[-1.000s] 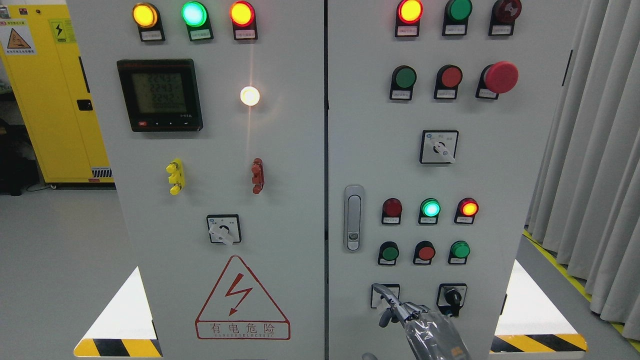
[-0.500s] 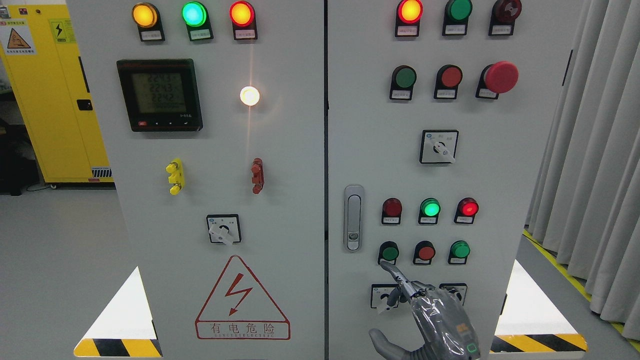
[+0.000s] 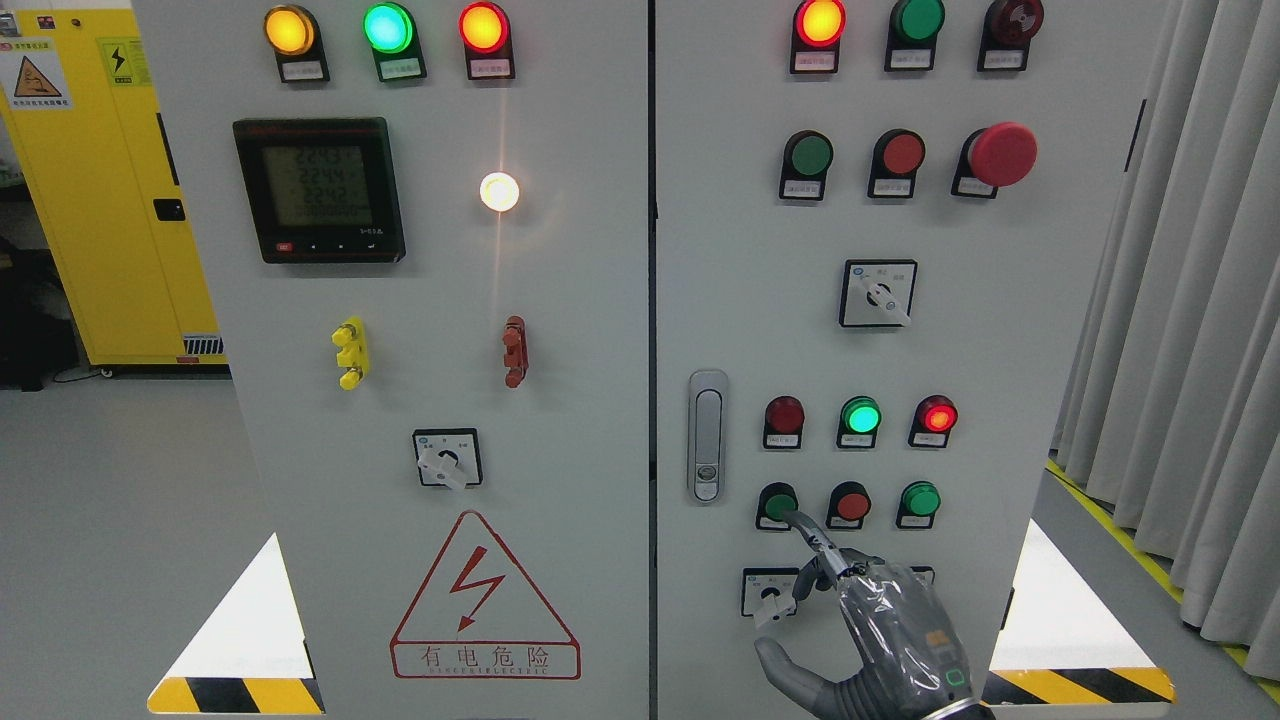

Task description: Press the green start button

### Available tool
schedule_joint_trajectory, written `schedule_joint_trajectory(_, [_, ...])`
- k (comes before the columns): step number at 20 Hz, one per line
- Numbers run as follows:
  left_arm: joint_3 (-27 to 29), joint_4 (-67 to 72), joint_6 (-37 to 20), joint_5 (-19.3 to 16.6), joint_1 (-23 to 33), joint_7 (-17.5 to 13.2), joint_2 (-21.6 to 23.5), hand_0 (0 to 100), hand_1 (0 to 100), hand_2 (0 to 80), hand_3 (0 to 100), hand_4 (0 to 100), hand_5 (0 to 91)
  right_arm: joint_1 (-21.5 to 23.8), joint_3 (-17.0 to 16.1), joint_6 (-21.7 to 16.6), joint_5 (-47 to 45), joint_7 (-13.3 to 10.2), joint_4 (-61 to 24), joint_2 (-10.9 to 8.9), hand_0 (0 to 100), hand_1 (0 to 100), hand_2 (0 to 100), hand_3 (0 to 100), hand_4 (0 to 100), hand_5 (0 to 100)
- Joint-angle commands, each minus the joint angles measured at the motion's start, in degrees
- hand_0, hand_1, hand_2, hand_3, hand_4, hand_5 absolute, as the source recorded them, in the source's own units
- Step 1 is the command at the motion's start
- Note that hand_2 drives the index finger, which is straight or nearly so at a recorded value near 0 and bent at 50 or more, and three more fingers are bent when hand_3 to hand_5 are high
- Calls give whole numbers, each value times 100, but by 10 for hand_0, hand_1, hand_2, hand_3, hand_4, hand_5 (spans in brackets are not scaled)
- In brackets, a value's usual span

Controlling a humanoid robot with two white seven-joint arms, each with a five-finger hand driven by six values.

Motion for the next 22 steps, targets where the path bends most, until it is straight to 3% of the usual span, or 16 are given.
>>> schedule_joint_trajectory(1, [0, -167, -4, 0, 35, 7, -2, 120, 556, 0, 0, 0, 0, -98, 37, 16, -2, 2, 241, -62, 255, 645, 49, 604, 616, 556])
schedule_joint_trajectory(22, [0, -167, -4, 0, 35, -2, -2, 120, 556, 0, 0, 0, 0, -125, 160, 25, 41, -25, 259, -62, 251, 637, 45, 602, 606, 548])
